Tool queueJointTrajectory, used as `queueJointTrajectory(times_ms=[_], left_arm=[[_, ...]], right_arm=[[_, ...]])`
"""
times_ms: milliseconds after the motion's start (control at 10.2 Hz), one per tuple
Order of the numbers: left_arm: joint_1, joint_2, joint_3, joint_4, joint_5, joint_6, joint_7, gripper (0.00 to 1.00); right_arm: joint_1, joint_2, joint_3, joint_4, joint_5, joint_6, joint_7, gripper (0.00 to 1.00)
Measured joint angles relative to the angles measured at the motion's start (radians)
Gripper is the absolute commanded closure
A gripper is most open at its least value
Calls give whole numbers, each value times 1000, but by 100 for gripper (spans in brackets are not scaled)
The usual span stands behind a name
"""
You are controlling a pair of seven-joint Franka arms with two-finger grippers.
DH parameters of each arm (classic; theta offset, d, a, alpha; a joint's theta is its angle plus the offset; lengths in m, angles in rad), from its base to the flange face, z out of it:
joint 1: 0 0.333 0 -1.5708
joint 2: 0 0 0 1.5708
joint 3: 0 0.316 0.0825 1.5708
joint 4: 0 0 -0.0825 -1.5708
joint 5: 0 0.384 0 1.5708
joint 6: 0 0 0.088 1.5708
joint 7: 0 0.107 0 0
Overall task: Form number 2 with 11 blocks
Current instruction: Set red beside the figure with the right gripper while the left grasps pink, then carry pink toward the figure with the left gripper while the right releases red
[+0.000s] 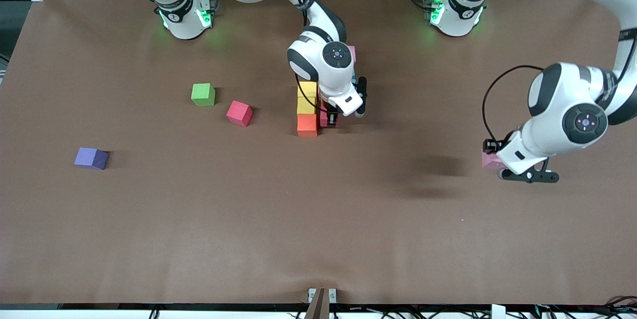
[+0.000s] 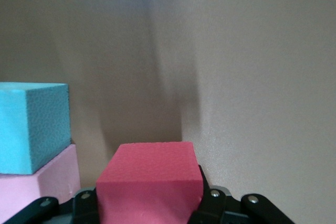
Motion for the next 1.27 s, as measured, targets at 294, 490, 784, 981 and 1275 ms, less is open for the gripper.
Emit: queueJointTrajectory(times_ms=[294, 490, 784, 981, 1275], left_arm=[[0, -55, -11, -1, -32, -56, -60, 63], [1, -57, -12, -1, -52, -57, -74, 63], [0, -57, -47, -2, -88, -74, -173, 62], [-5, -57, -89, -12, -99, -82, -310, 62], [-10, -56, -117, -42, -108, -83, -423, 62]], right_arm=[[-10, 9, -3, 0, 0, 1, -2, 47], [-11, 14, -4, 0, 0, 3, -4, 47], [-9, 26, -2, 0, 0, 40, -35, 47], [-8, 31, -2, 2, -1, 51, -61, 47], [-12, 32, -4, 5, -1, 51, -90, 47]])
